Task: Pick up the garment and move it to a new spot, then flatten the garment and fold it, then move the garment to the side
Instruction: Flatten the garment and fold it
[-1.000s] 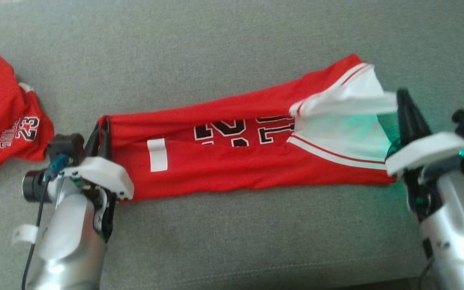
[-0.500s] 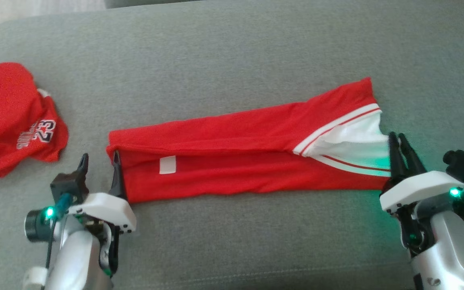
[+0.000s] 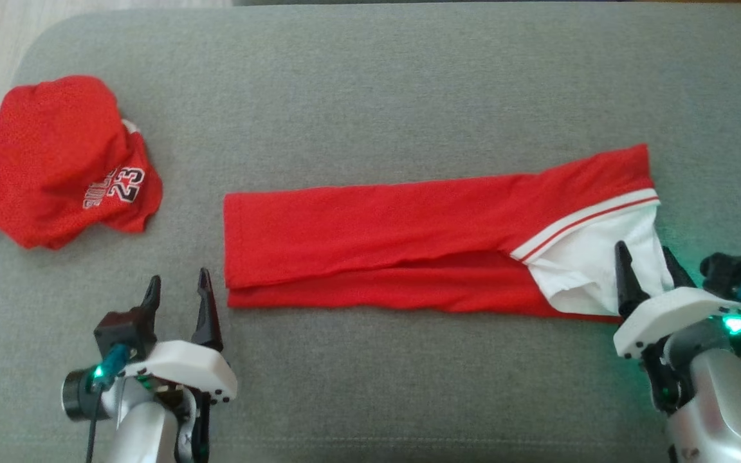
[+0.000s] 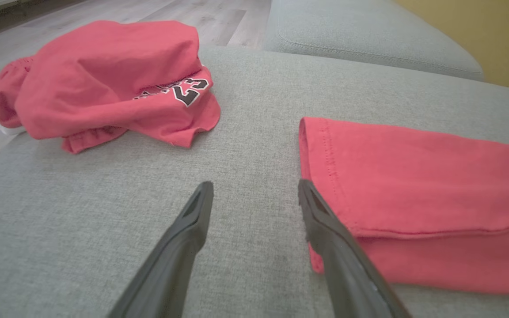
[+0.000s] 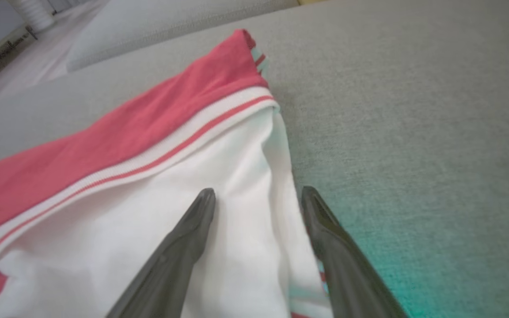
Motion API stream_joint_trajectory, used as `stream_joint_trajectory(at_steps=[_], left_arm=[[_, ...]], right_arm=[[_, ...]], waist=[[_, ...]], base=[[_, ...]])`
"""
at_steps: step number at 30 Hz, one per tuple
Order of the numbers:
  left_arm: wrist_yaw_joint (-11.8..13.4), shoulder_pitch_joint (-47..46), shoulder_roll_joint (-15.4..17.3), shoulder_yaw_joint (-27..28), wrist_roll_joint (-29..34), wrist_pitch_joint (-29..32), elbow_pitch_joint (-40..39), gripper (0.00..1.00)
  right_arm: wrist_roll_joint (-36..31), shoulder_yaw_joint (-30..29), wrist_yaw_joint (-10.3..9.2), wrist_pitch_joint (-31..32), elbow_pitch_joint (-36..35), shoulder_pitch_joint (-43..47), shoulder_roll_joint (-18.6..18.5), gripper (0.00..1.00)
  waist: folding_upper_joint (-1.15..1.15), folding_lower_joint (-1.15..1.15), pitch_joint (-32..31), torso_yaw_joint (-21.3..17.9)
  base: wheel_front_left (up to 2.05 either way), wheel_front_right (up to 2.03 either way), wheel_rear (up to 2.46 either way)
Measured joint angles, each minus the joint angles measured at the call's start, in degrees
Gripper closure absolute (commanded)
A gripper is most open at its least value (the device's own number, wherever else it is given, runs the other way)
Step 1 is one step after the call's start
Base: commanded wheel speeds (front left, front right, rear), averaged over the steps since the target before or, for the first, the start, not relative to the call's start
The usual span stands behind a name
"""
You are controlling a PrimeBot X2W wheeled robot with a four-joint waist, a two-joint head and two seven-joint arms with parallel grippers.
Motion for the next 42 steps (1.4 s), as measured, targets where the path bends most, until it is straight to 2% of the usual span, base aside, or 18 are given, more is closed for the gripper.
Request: stream_joint_trajectory(at_steps=[6,7,8,15,18,22,25,29,35,36,42], left_arm=[[0.71,0.00,-0.01,-1.52,-0.53,0.00,-0.23,0.00],[0.98,0.00,-0.05,-1.71,-0.65,0.00,-0.23,0.00],[0.99,0.00,-0.07,-1.77,-0.99,0.00,-0.24,0.00],[0.98,-0.04,-0.05,-3.08,-1.97,0.00,-0.30,0.00],[0.97,-0.13,-0.04,-3.46,-1.98,0.00,-0.30,0.00],[0.96,-0.48,-0.04,-3.99,-2.00,0.00,-0.23,0.00],[0.94,-0.81,-0.03,-5.17,-2.02,0.00,0.12,0.00],[0.96,-0.96,-0.05,-5.73,-2.63,0.00,0.69,0.00],[0.89,-0.83,-0.08,-7.04,-3.13,0.00,1.14,0.00],[0.89,-0.83,-0.08,-7.04,-3.13,0.00,1.14,0.00],[0.90,-0.01,-0.01,-7.83,-3.76,0.01,1.53,0.00]], right_arm=[[-1.88,-0.22,-0.01,2.75,4.20,-2.89,0.00,0.01],[-1.64,-0.04,-0.01,2.90,4.54,-3.23,0.00,0.41],[-0.88,0.11,-0.01,3.11,4.76,-3.44,0.00,1.00],[4.05,1.90,0.00,1.69,5.24,-4.19,0.11,1.00],[4.26,-0.25,0.00,-0.53,5.65,-4.77,-0.29,1.00],[3.74,-4.39,0.00,-3.49,6.24,-7.03,-3.07,1.00],[3.26,-4.60,-0.01,-4.47,5.28,-8.38,-3.57,1.00],[4.82,0.82,-0.01,-4.47,1.60,-8.04,-1.41,1.00],[9.70,14.02,-0.01,0.43,-6.59,-5.44,0.97,1.00],[9.70,14.02,-0.01,0.43,-6.59,-5.44,0.97,1.00],[14.90,22.80,-0.01,4.79,-11.26,-3.53,2.09,1.00]], waist=[[0.00,0.00,0.56,1.35],[0.00,0.00,0.60,1.49],[0.00,0.00,0.63,1.58],[0.00,0.00,0.79,0.65],[0.00,0.00,0.90,-0.25],[0.00,0.00,0.89,-1.58],[0.00,0.00,0.60,-2.44],[0.00,0.00,-0.25,-3.03],[0.00,0.00,-1.88,-2.53],[0.00,0.00,-1.88,-2.53],[0.00,0.00,-2.30,0.42]], base=[[0.00,0.00,0.00],[0.00,0.00,0.00],[0.00,0.00,0.00],[0.00,0.00,0.00],[0.00,0.00,0.00],[0.00,0.00,0.00],[0.00,0.00,0.00],[0.00,0.00,0.00],[0.00,0.00,0.00],[0.00,0.00,0.00],[0.00,0.00,0.00]])
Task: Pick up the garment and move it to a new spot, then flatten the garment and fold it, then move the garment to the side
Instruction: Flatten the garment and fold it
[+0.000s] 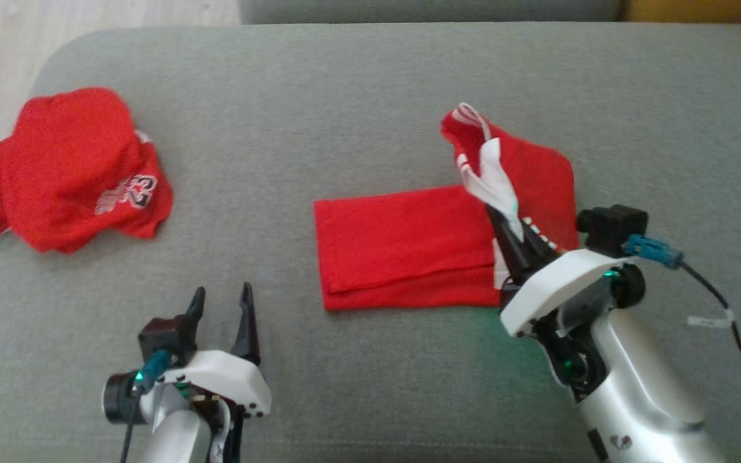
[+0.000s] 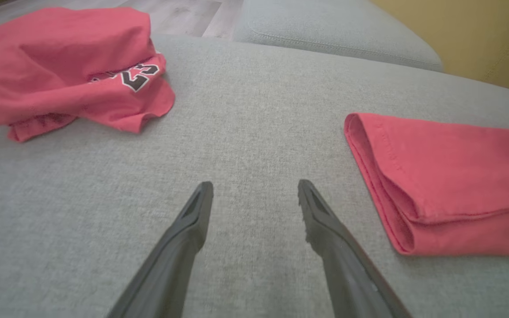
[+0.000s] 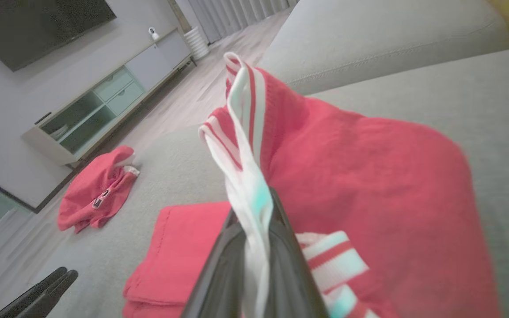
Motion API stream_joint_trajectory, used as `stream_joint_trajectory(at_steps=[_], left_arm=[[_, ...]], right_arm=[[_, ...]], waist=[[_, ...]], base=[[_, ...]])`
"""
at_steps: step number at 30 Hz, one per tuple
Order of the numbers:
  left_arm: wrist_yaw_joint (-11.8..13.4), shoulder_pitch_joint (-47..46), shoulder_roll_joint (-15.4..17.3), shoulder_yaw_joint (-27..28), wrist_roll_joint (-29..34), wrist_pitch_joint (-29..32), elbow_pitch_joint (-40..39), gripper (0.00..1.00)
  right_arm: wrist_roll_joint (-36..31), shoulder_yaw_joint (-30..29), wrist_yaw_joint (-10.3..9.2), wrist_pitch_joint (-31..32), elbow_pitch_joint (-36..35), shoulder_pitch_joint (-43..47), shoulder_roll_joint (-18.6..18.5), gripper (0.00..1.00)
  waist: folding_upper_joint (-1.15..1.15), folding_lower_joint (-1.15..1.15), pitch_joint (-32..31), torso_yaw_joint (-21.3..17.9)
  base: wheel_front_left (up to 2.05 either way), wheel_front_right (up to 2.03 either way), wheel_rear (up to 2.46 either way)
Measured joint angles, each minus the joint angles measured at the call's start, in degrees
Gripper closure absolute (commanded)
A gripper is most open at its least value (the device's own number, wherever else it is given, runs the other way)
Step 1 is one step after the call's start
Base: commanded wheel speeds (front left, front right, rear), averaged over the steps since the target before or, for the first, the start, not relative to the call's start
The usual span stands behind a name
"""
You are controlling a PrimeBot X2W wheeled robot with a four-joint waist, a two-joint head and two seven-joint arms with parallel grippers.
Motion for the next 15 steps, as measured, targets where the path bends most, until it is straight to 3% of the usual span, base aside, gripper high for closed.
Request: stream_joint_trajectory(at_steps=[13,15], left_arm=[[0.42,-0.01,0.03,-4.47,-1.69,-0.01,-0.92,0.00],[0.68,-0.01,0.02,-4.85,-1.82,-0.01,-1.23,0.00]], right_arm=[[7.53,8.94,0.00,-2.35,3.96,-3.82,0.11,1.00],[7.98,9.84,0.00,-3.66,5.24,-4.75,0.12,0.00]], waist=[[0.00,0.00,1.79,9.21],[0.00,0.00,2.32,10.02]], base=[[0.00,0.00,0.00],[0.00,0.00,0.00]])
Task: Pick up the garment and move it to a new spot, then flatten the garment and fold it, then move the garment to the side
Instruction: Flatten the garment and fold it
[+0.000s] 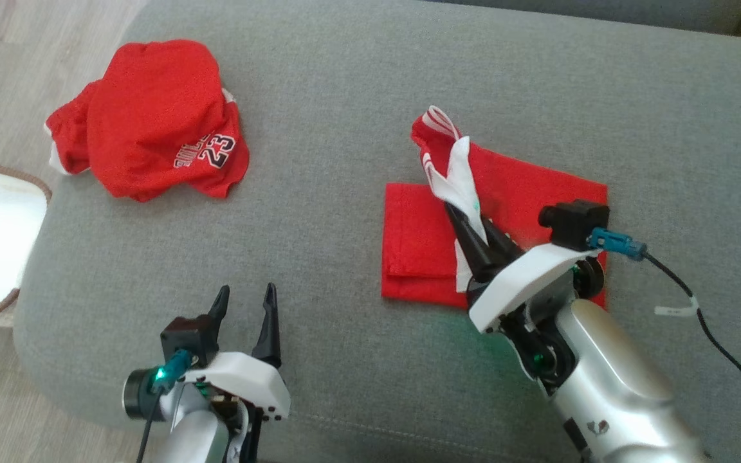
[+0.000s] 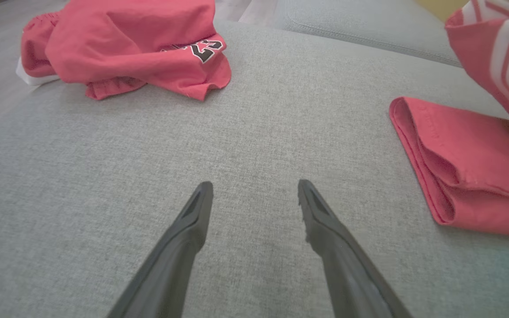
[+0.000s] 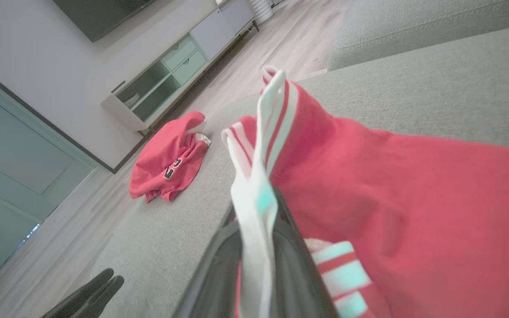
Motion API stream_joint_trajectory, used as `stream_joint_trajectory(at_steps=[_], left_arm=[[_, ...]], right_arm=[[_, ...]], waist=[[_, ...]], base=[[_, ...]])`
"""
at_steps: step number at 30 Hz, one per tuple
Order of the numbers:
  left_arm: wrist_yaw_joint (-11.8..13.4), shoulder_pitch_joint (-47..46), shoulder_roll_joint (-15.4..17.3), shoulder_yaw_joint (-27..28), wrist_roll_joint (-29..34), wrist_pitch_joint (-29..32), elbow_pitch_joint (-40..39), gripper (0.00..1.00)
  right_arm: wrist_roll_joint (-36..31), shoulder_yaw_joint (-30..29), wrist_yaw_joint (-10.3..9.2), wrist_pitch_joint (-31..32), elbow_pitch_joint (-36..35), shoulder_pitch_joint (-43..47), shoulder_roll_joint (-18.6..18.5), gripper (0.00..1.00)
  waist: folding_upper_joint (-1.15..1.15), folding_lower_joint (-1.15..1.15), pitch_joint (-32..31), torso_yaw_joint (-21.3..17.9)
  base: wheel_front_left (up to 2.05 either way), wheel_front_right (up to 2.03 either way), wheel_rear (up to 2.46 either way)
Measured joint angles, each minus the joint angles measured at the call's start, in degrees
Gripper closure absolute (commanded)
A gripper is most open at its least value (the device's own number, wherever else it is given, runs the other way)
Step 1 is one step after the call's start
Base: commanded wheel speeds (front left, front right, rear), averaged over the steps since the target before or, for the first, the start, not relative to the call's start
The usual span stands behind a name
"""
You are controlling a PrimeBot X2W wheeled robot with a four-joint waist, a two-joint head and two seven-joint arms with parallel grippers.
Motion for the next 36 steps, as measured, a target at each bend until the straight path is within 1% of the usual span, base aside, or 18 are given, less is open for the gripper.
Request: stream_joint_trajectory(at_steps=[3,7,10,11,14,15,18,20,22,23,31,36], left_arm=[[0.49,-0.02,0.00,-0.09,-0.14,0.00,-0.36,0.00],[0.93,-0.06,0.00,0.08,-0.49,0.00,-0.57,0.00],[1.44,-0.10,0.01,0.48,-0.08,0.00,-0.69,0.00],[1.43,-0.12,0.01,0.73,0.34,0.00,-0.71,0.00],[1.54,-0.21,0.01,1.96,0.77,0.00,-0.74,0.00],[1.92,-0.30,0.04,2.14,1.22,0.00,-0.74,0.00],[2.01,-0.38,-0.02,2.99,2.41,0.00,-0.86,0.00],[2.37,-0.38,0.01,3.93,2.93,0.00,-0.89,0.00],[2.44,-0.37,-0.01,4.56,3.42,0.00,-0.89,0.00],[2.44,-0.35,-0.05,4.97,3.68,0.00,-0.91,0.00],[2.10,0.79,0.00,7.58,4.75,0.00,-0.82,0.00],[1.82,3.71,-0.02,8.64,5.15,0.01,-0.54,0.00]], right_arm=[[1.53,0.81,0.00,-2.35,0.94,-1.22,-0.01,0.00],[1.30,-0.07,0.00,-6.56,2.33,-2.75,0.00,0.00],[-1.70,-3.02,0.00,-9.79,4.52,-3.19,0.00,0.00],[-3.80,-4.07,0.00,-10.72,5.49,-3.18,-0.02,0.00],[-7.38,-8.55,0.00,-12.74,7.49,-3.04,0.00,0.00],[-8.81,-10.13,0.00,-13.22,7.94,-3.02,0.00,0.00],[-12.98,-13.92,0.00,-14.24,8.83,-2.72,0.00,0.00],[-14.16,-15.92,0.00,-14.49,8.93,-2.02,0.04,0.00],[-17.11,-17.34,0.00,-14.89,9.10,-0.50,0.05,0.00],[-17.16,-17.88,0.00,-14.90,9.20,0.36,0.08,0.00],[-21.18,-19.42,0.00,-14.91,9.23,4.94,0.34,0.00],[-21.19,-19.48,0.00,-14.91,8.88,7.00,0.44,0.00]], waist=[[0.00,0.00,0.64,0.41],[0.00,0.00,0.68,-0.76],[0.00,0.00,0.41,-2.26],[0.00,0.00,0.29,-2.85],[0.00,0.00,-0.09,-4.78],[0.00,0.00,-0.22,-5.47],[0.00,0.00,-0.64,-7.50],[0.00,0.00,-0.97,-8.81],[0.00,0.00,-1.38,-10.08],[0.00,0.00,-1.61,-10.66],[0.00,0.00,-4.58,-13.40],[0.00,0.00,-6.97,-14.18]], base=[[0.00,0.00,0.00],[0.00,0.00,0.00],[0.00,0.00,0.00],[0.00,0.00,0.00],[0.00,0.00,0.00],[0.00,0.00,0.00],[0.00,0.00,0.00],[0.00,0.00,0.00],[0.00,0.00,0.00],[0.00,0.00,0.00],[0.00,0.00,0.00],[0.00,0.00,0.00]])
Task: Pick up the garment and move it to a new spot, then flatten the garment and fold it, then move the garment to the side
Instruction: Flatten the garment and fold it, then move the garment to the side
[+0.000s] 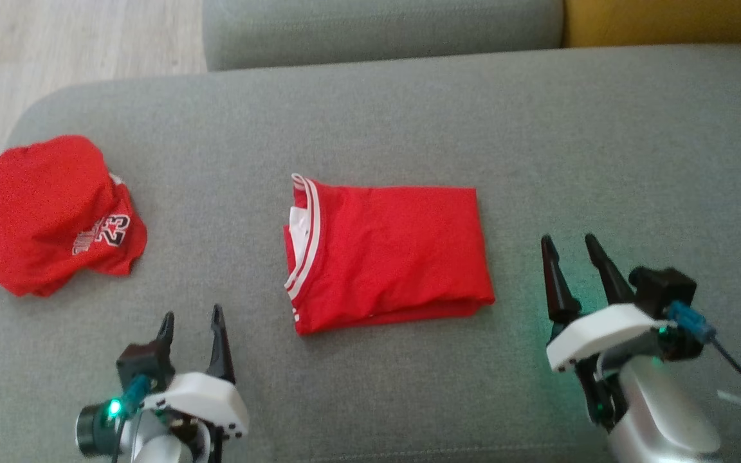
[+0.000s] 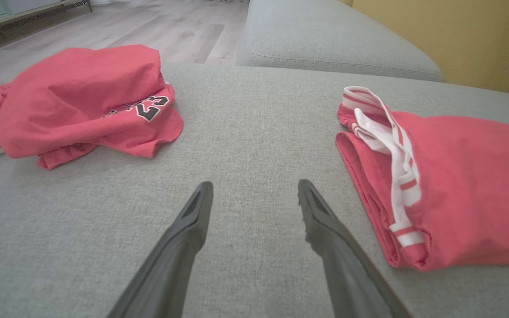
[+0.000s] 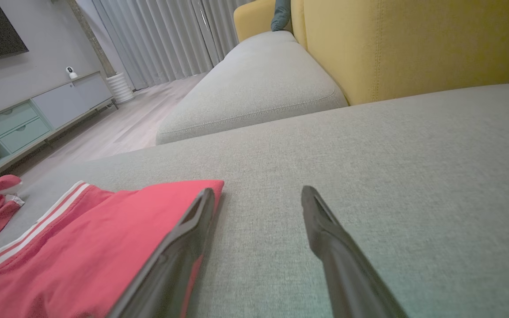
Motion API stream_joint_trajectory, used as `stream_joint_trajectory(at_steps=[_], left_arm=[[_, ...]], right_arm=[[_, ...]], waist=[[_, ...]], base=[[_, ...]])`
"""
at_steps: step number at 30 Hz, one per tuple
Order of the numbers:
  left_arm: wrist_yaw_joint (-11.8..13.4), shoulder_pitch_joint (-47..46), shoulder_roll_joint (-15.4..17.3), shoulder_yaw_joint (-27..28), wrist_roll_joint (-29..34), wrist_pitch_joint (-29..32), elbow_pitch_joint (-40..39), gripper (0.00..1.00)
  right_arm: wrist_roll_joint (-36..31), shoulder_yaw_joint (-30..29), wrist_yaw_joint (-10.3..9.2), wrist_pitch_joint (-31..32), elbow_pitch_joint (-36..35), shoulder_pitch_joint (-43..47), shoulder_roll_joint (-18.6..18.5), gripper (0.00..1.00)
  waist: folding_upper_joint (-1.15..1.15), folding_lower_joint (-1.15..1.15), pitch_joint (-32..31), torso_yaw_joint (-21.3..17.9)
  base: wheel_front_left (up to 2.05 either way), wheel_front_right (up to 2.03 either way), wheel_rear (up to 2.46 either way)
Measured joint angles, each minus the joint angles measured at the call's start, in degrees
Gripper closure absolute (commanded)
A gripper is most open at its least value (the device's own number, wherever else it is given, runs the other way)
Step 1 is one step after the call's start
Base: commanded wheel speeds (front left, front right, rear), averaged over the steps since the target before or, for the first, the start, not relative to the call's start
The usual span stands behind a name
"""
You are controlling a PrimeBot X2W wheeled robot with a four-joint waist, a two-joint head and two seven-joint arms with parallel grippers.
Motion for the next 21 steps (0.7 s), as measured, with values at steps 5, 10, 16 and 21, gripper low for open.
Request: stream_joint_trajectory(at_steps=[5,10,16,21], left_arm=[[-0.43,2.42,0.02,0.63,0.30,0.00,0.00,0.00],[-0.37,4.74,0.03,0.83,0.51,0.00,-0.35,0.00],[-0.35,5.25,0.04,0.93,0.51,0.00,-0.83,0.00],[-0.38,5.50,0.04,0.78,0.29,0.00,-1.02,0.00]], right_arm=[[-0.03,0.43,0.00,0.00,0.44,2.45,0.09,0.00],[-0.13,0.60,0.00,0.00,0.60,3.22,0.18,0.00],[-1.69,0.59,0.00,0.00,0.65,3.52,0.18,0.00],[-2.81,0.70,0.00,0.00,1.45,4.37,0.19,0.00]], waist=[[0.00,0.00,-2.43,-0.44],[0.00,0.00,-3.84,-0.99],[0.00,0.00,-4.30,-0.97],[0.00,0.00,-3.45,-0.36]], base=[[0.00,0.00,0.00],[0.00,0.00,0.00],[0.00,0.00,0.00],[0.00,0.00,0.00]])
